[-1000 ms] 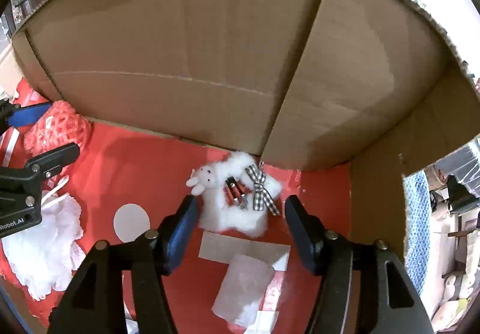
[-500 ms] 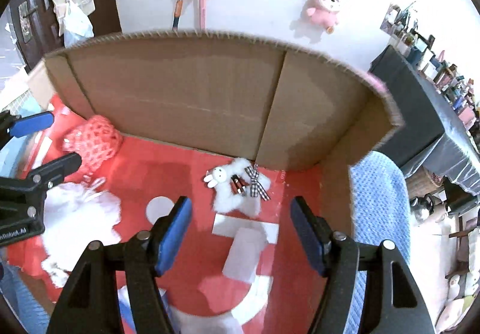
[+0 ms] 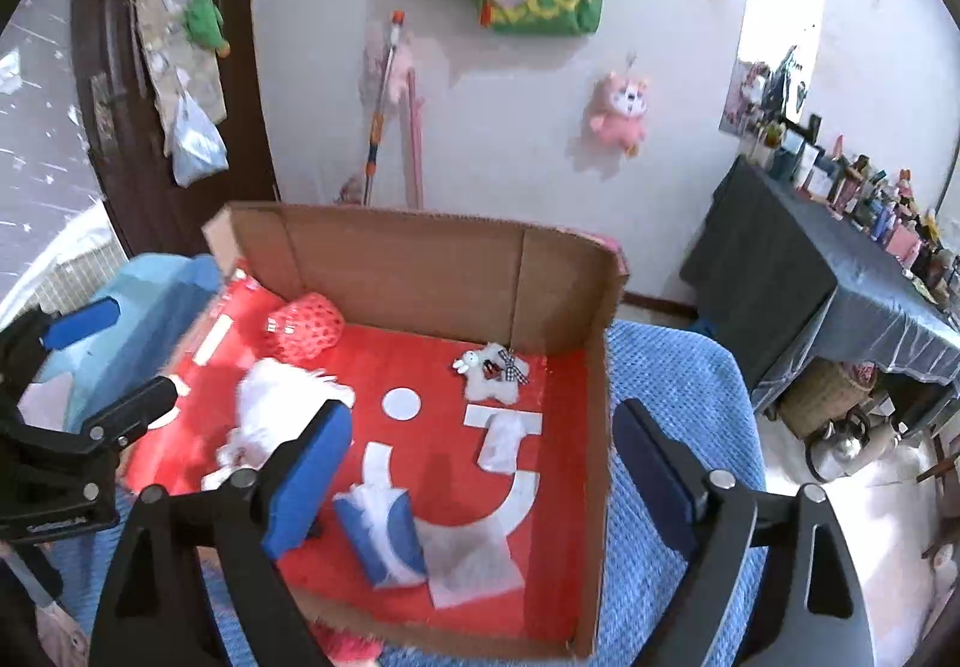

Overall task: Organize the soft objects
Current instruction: 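Withdraw both tools from the box back over the blanket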

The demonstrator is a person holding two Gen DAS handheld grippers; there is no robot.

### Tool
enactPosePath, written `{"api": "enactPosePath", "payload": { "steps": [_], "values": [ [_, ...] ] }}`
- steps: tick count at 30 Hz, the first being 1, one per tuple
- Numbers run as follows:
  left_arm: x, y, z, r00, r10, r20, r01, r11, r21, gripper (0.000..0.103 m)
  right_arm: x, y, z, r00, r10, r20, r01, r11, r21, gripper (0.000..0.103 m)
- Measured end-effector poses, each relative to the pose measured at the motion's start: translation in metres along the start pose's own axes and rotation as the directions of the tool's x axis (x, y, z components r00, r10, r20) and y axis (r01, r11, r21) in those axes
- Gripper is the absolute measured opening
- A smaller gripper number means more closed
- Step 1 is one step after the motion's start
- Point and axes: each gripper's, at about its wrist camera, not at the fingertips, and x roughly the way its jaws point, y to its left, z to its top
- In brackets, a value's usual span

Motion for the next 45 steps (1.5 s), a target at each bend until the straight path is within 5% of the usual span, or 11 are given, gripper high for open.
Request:
{"api": "enactPosePath", "payload": {
  "steps": [5, 16, 30, 45],
  "values": [
    [-0.041, -0.002, -0.021, 0.995, 0.029, 0.094, -0.027, 0.999, -0.018, 0.092, -0.052, 0.001, -0.024, 0.995, 0.014, 0.096, -0.015, 1.000, 0.005, 0.100],
    [-0.087, -0.011, -0.081, 0.981, 0.051, 0.185, -0.036, 0.996, -0.084, 0.096, -0.109, 0.024, -0.107, 0.980, 0.013, 0.200, -0.008, 1.000, -0.024, 0.103],
    [-0.064, -0.028, -0.160, 0.997, 0.017, 0.069, -0.009, 0.992, -0.127, 0.096, -0.082, 0.032, -0.206, 0.984, -0.025, 0.174, 0.014, 0.998, 0.066, 0.103],
    [-0.034, -0.027, -0.181, 0.999, -0.005, -0.043, -0.001, 0.990, -0.144, 0.096, -0.028, 0.030, -0.230, 0.998, 0.035, 0.043, -0.039, 0.993, 0.111, 0.103]
  ]
}}
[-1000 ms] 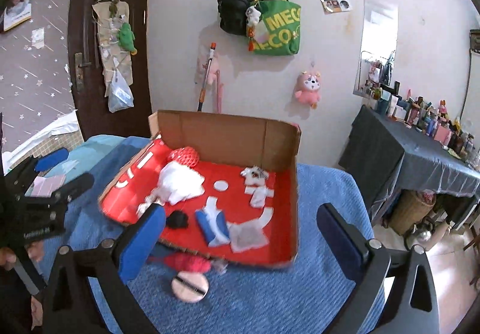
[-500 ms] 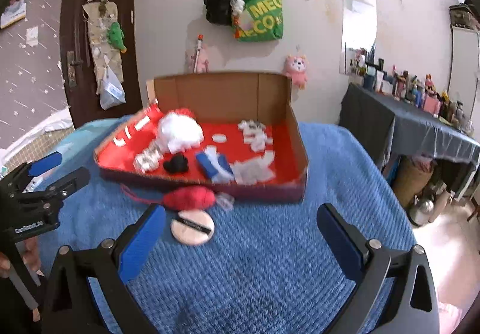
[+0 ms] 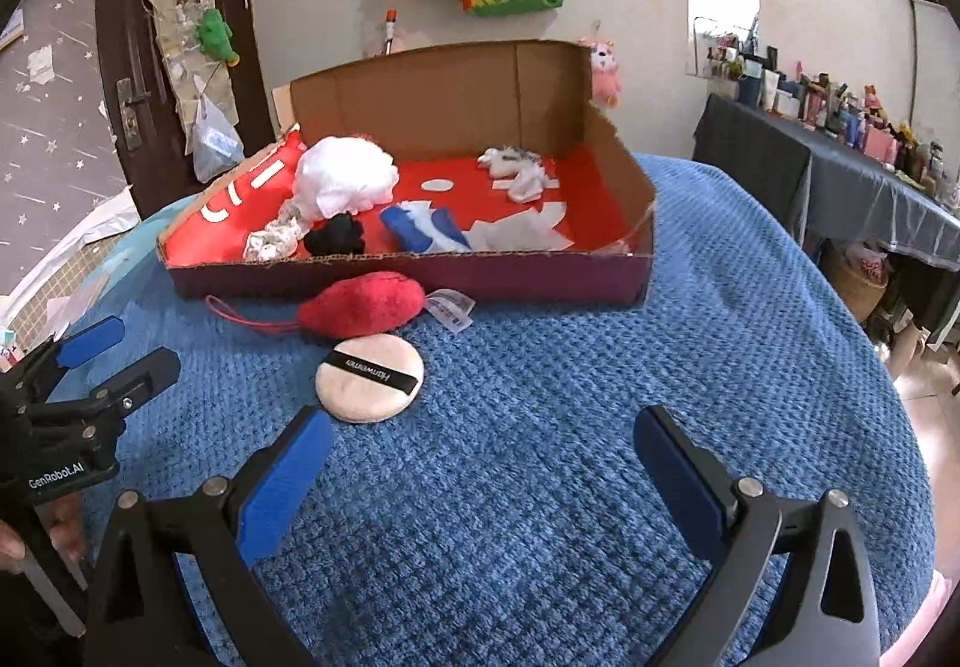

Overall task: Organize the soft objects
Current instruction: 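Withdraw both tools from the box back over the blanket, then grasp the round makeup puff with the right tool while the left tool approaches the red knitted pouch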

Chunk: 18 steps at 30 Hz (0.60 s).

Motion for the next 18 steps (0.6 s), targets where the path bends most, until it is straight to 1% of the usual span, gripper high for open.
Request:
{"api": "enactPosePath", "payload": {
  "steps": [4, 6, 8, 12, 15, 18],
  "values": [
    [0.002, 0.005, 0.007, 1.000, 0.001, -0.014, -0.001, 1.000, 0.002, 0.096, 0.018, 0.005, 0.010, 0.997, 0.045, -0.063, -0.046, 0.999, -0.012, 0.103],
    [0.003, 0.007, 0.011, 1.000, 0.003, -0.018, -0.002, 1.000, 0.011, 0.096, 0.033, 0.009, 0.016, 0.990, 0.073, -0.118, -0.076, 0.997, -0.014, 0.103],
    [0.004, 0.010, 0.015, 1.000, 0.009, -0.022, -0.009, 1.000, 0.021, 0.096, 0.049, 0.012, 0.020, 0.981, 0.085, -0.172, -0.089, 0.996, -0.019, 0.103],
    [0.008, 0.015, 0.022, 0.999, 0.009, -0.035, -0.008, 1.000, 0.022, 0.096, 0.068, 0.021, 0.025, 0.968, 0.098, -0.231, -0.106, 0.994, -0.022, 0.103],
    [0.013, 0.016, 0.025, 0.999, 0.008, -0.042, -0.007, 1.000, 0.023, 0.096, 0.074, 0.029, 0.029, 0.966, 0.078, -0.248, -0.094, 0.994, -0.054, 0.103],
    [0.018, 0.016, 0.027, 0.998, -0.003, -0.056, 0.005, 1.000, 0.021, 0.096, 0.078, 0.030, 0.029, 0.962, 0.054, -0.266, -0.073, 0.995, -0.062, 0.103]
  ]
}}
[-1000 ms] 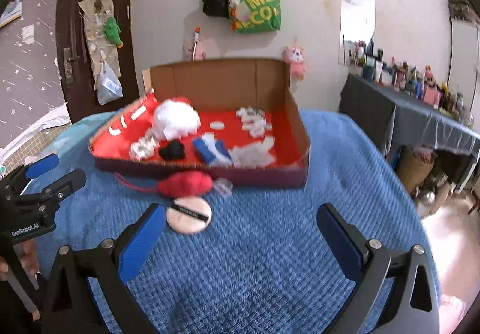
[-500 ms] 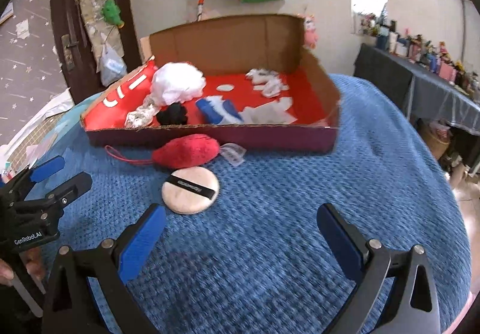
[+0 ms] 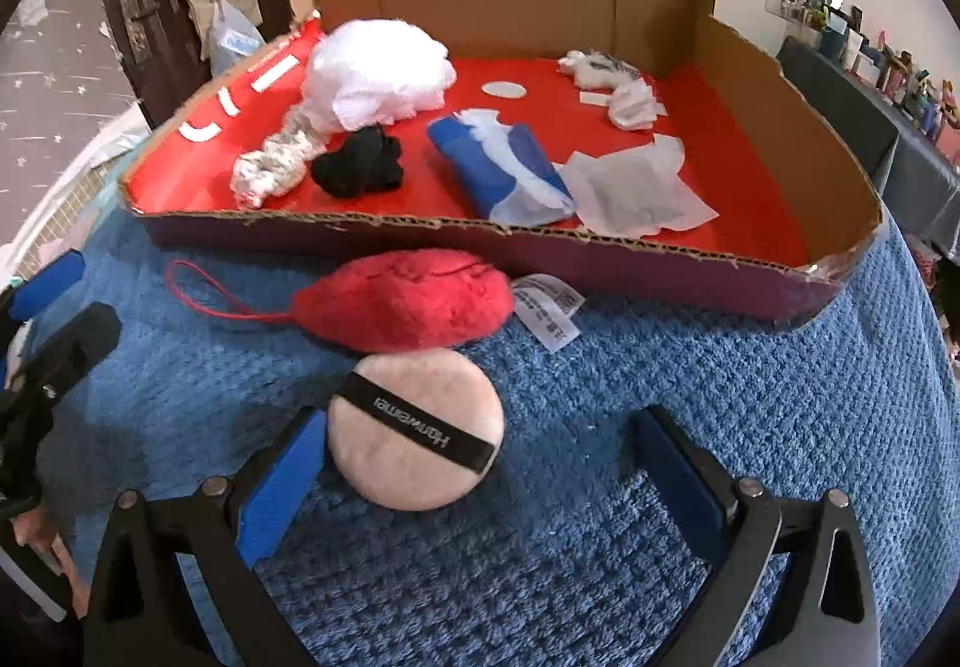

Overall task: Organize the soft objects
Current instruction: 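Grasp the round makeup puff with the right tool while the left tool approaches the red knitted pouch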

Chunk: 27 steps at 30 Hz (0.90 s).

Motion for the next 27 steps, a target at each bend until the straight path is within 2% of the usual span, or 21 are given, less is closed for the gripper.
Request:
{"api": "enactPosePath", "payload": {
  "steps": [2, 6, 9, 13, 19, 25, 27],
  "values": [
    [0.002, -0.001, 0.000, 1.000, -0.006, -0.006, 0.006, 1.000, 0.007, 0.096, -0.005, -0.005, -0.002, 1.000, 0.001, 0.008, -0.001, 1.000, 0.013, 0.103],
    [0.007, -0.007, 0.000, 1.000, -0.019, -0.015, 0.019, 0.999, 0.026, 0.096, -0.021, -0.030, -0.010, 0.997, -0.071, 0.026, 0.069, 0.996, 0.049, 0.103],
    [0.012, -0.012, 0.001, 0.999, -0.038, -0.024, 0.039, 0.999, 0.030, 0.096, -0.029, -0.039, -0.014, 0.997, -0.075, 0.033, 0.073, 0.996, 0.045, 0.103],
    [0.016, -0.022, 0.003, 0.998, -0.061, -0.034, 0.062, 0.997, 0.054, 0.096, -0.034, -0.036, -0.016, 0.997, -0.061, 0.043, 0.061, 0.998, 0.002, 0.103],
    [0.014, -0.023, 0.005, 0.997, -0.065, -0.033, 0.067, 0.995, 0.075, 0.096, -0.027, -0.027, -0.009, 0.999, 0.011, 0.035, -0.011, 1.000, -0.013, 0.103],
    [0.017, -0.015, 0.004, 0.997, -0.059, -0.047, 0.061, 0.997, 0.053, 0.096, -0.011, -0.019, -0.001, 1.000, 0.003, -0.002, -0.004, 1.000, -0.029, 0.103],
    [0.019, -0.015, 0.003, 0.997, -0.058, -0.052, 0.061, 0.997, 0.052, 0.096, -0.007, -0.016, 0.003, 1.000, -0.025, 0.001, 0.025, 0.999, -0.035, 0.103]
  ]
}}
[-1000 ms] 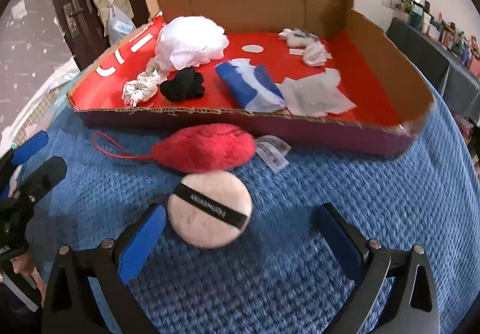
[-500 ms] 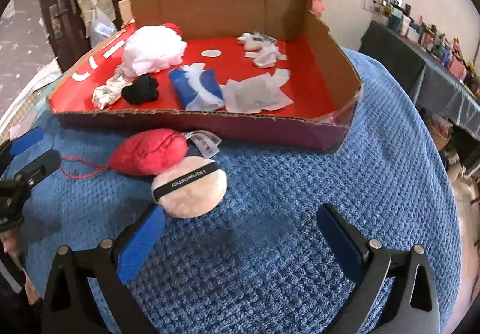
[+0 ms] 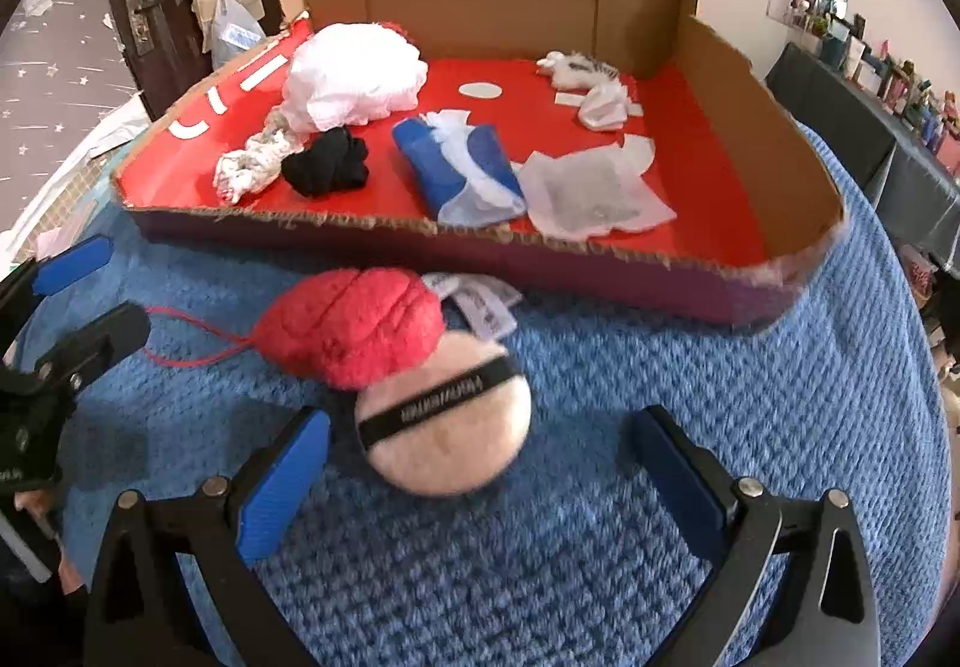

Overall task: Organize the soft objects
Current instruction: 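Grasp the round makeup puff with the right tool while the left tool approaches the red knitted pouch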

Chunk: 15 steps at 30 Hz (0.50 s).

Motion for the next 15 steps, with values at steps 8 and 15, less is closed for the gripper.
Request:
{"api": "enactPosePath", "payload": {
  "steps": [8, 15],
  "values": [
    [0.003, 0.004, -0.003, 1.000, -0.009, -0.008, 0.009, 1.000, 0.002, 0.096, -0.006, -0.017, -0.004, 1.000, -0.007, 0.020, 0.006, 1.000, 0.026, 0.103],
    [0.004, 0.002, -0.004, 0.999, -0.034, -0.013, 0.033, 0.999, -0.004, 0.096, -0.006, -0.006, -0.006, 0.998, 0.044, 0.034, -0.044, 0.999, -0.030, 0.076]
  ]
}}
